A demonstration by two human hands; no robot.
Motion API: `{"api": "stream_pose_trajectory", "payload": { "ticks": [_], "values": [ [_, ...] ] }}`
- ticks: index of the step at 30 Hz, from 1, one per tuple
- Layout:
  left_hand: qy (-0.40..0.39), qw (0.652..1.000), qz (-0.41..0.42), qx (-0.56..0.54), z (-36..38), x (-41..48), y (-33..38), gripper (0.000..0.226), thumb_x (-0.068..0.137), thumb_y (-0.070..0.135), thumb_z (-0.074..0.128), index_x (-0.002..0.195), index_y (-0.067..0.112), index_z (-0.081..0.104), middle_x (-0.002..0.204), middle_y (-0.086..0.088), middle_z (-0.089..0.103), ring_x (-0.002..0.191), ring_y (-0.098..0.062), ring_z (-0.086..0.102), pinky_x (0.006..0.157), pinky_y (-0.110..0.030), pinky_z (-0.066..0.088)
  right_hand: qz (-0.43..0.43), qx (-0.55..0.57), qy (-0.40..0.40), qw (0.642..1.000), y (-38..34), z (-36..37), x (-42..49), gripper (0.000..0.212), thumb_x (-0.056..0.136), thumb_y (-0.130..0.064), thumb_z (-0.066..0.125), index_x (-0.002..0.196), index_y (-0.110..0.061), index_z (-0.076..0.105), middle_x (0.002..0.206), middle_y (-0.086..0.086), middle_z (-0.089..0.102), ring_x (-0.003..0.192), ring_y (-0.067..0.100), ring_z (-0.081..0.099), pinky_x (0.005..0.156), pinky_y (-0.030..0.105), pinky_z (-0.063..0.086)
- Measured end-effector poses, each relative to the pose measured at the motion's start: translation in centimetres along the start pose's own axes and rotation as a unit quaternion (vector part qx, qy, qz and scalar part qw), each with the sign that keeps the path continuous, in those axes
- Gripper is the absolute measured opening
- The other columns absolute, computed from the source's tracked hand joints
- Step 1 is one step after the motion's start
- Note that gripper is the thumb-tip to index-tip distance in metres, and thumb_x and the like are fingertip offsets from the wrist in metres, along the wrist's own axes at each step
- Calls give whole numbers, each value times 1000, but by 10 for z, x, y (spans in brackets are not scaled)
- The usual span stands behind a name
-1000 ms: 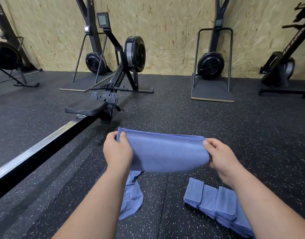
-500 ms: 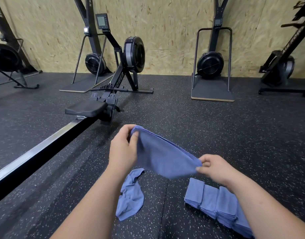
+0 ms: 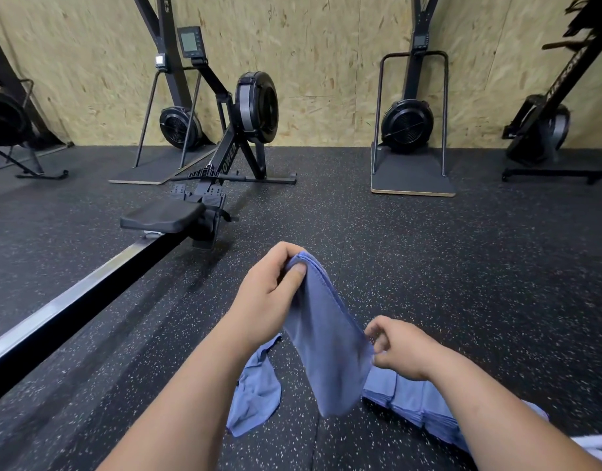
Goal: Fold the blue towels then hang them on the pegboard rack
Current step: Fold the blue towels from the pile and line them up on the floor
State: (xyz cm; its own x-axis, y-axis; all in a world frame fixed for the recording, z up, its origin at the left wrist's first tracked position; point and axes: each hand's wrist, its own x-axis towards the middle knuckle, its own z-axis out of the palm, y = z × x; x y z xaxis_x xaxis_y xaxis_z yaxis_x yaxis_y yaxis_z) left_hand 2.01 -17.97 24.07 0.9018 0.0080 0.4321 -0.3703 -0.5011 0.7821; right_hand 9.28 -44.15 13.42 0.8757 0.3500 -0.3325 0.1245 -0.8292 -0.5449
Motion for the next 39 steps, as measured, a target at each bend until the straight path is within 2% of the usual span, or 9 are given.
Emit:
{"api": "stream_pose_trajectory", "payload": {
  "ticks": [3, 6, 13, 21, 25, 29, 32, 36, 39],
  "values": [
    [-19, 1000, 10, 15, 6, -2, 6, 9, 105, 29, 54, 104, 30, 62, 91, 10, 66, 90, -15, 61, 87, -38, 49, -68, 48, -24, 996, -15, -3, -5, 87, 75, -18, 78, 147, -53, 43, 137, -20, 56, 121, 7, 56, 97, 27, 51],
    [-59, 997, 31, 46, 14, -4, 14, 14, 106, 19, 56, 101, 30, 63, 85, 6, 67, 80, -16, 60, 79, -35, 49, -137, 150, -22, 979, -33, -8, -8, 99, 69, -22, 87, 149, -60, 41, 148, -26, 55, 142, 1, 45, 111, 36, 48],
    [-93, 991, 60, 75, 25, -5, 16, 13, 98, 18, 53, 97, 26, 63, 82, 7, 65, 78, -14, 59, 75, -33, 48, -207, 260, -6, 943, -49, -15, -18, 42, 79, -23, 90, 118, -21, 75, 115, 0, 79, 119, 25, 71, 107, 54, 53],
    [175, 981, -68, -46, 3, 2, -4, 16, 96, 15, 50, 91, 22, 64, 86, 13, 65, 84, -2, 57, 78, -20, 44, -128, 101, -66, 984, -15, -16, -18, 19, 85, -39, 85, 99, -28, 77, 92, -13, 79, 85, 12, 74, 85, 36, 58],
    [279, 946, -166, 0, -6, 4, -28, 17, 101, 11, 49, 98, 20, 63, 89, 13, 65, 90, -12, 59, 78, -35, 40, -102, 119, 5, 988, 0, -26, -15, 22, 88, -39, 83, 88, -20, 72, 70, -11, 67, 61, 6, 52, 64, 30, 42],
    [267, 927, -259, 47, -3, 0, -44, 20, 100, 11, 44, 108, 21, 59, 92, 14, 62, 95, -24, 57, 80, -35, 36, -131, 162, 147, 967, -1, -36, -12, 10, 88, -30, 84, 93, -33, 76, 82, -8, 75, 71, 7, 61, 72, 35, 53],
    [235, 935, -266, -27, 5, 2, -48, 23, 93, 19, 45, 99, 23, 67, 99, 11, 70, 105, -21, 63, 84, -34, 43, -151, 165, 239, 945, -15, -40, -18, 23, 87, -20, 84, 94, -39, 74, 87, -17, 75, 78, 5, 65, 74, 28, 52],
    [176, 966, -188, 6, 17, 3, -33, 12, 99, 38, 64, 95, 30, 71, 98, 15, 70, 99, -4, 64, 80, -21, 44, -193, 171, 281, 924, -36, -46, -31, 24, 87, -19, 85, 96, -39, 74, 89, -16, 75, 80, 11, 67, 76, 31, 55],
    [117, 988, -55, 81, 25, 0, -20, 18, 95, 44, 74, 111, 37, 73, 112, 22, 68, 107, 4, 63, 92, -15, 44, -208, 171, 278, 922, -50, -48, -41, 26, 87, -18, 83, 97, -40, 74, 84, -11, 75, 76, 20, 66, 72, 38, 56]
  ]
}}
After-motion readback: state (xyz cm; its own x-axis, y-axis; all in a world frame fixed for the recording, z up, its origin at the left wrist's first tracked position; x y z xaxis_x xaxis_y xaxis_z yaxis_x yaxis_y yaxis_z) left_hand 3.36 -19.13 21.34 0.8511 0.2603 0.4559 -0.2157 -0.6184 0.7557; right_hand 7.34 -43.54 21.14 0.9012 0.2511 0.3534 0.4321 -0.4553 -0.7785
